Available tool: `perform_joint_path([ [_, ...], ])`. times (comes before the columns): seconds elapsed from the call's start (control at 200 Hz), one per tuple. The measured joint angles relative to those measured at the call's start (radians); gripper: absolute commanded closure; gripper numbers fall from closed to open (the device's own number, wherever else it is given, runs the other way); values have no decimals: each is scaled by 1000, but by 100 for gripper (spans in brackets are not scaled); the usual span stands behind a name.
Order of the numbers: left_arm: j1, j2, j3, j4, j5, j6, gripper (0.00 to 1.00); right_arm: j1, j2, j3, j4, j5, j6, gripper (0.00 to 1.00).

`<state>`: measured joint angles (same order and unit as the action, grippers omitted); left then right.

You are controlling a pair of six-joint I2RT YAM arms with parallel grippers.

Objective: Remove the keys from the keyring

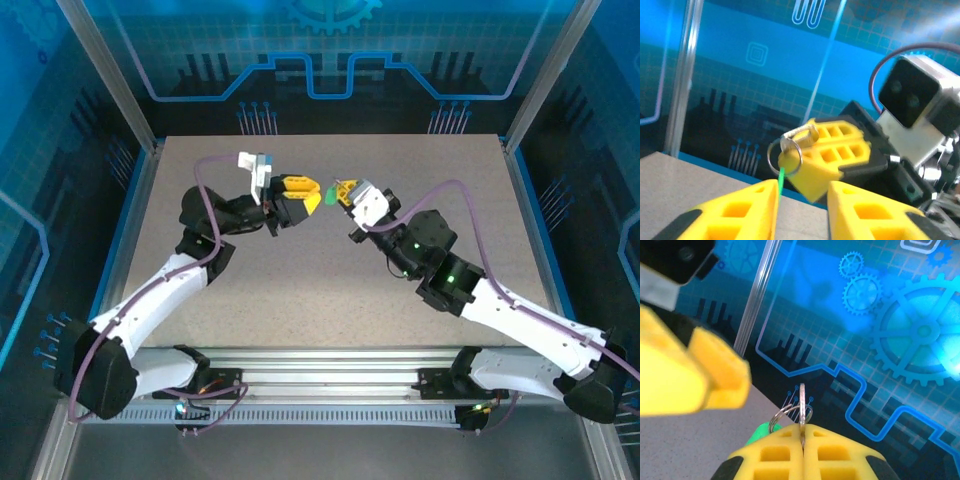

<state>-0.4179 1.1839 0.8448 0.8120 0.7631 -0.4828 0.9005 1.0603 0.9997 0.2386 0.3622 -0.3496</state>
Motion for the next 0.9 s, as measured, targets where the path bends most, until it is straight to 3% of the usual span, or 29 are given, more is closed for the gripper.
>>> perform_joint_path([
  [0.26,-92,-52,-197,87,-144,165,49,-56,76,255,-406,-66,174,100],
  [0.535,-148,-55,-276,186,-275,324,46,-67,184,482,-824,-201,352,100],
  [0.696,-150,-11,-303,314,-320,336,38,-77,187,517,-941,-300,439,100],
  [0.901,-150,72,-313,459,-320,319,38,-77,187,521,-983,-393,512,100],
])
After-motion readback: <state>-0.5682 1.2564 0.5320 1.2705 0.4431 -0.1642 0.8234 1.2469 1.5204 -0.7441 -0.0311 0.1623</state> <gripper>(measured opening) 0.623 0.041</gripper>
